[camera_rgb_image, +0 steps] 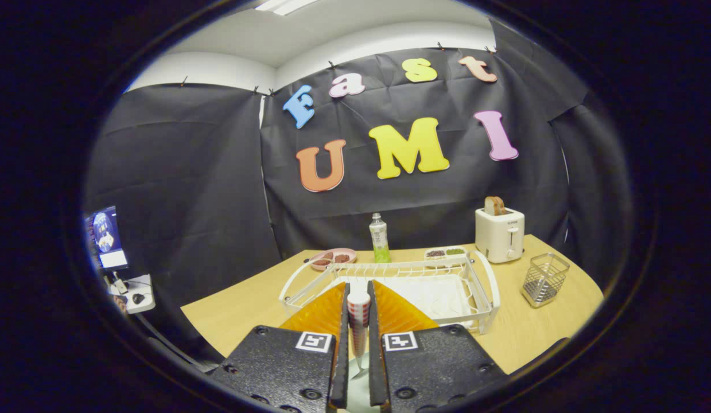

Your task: Take the plate from the dish rack, then take the spoon from the basket and place it into the plate.

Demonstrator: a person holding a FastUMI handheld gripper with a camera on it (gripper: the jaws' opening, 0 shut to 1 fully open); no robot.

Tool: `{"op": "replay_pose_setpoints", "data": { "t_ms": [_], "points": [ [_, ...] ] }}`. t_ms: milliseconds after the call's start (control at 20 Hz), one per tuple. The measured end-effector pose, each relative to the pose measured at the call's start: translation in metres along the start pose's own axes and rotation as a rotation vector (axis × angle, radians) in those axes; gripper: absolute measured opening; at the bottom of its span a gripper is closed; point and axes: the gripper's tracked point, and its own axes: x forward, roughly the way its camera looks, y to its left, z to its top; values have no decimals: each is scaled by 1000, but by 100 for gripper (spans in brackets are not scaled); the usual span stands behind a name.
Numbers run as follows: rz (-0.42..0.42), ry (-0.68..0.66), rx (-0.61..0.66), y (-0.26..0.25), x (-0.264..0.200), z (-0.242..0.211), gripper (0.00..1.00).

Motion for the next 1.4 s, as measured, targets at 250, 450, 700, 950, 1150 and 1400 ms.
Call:
{"op": "replay_pose_setpoints", "data": {
  "t_ms": [250, 450, 700, 950, 1150, 1400],
  "points": [
    [-38, 69, 4, -15, 6, -21, 21],
    [-64, 56, 13, -33, -3, -16, 25],
    [-166, 56, 4, -67, -22, -3, 62],
    [-277, 12, -24, -89, -57, 20, 100],
    [-334, -33, -20, -99, -93, 41, 100],
    [-394, -79, -31, -110, -140, 59, 100]
  ]
}}
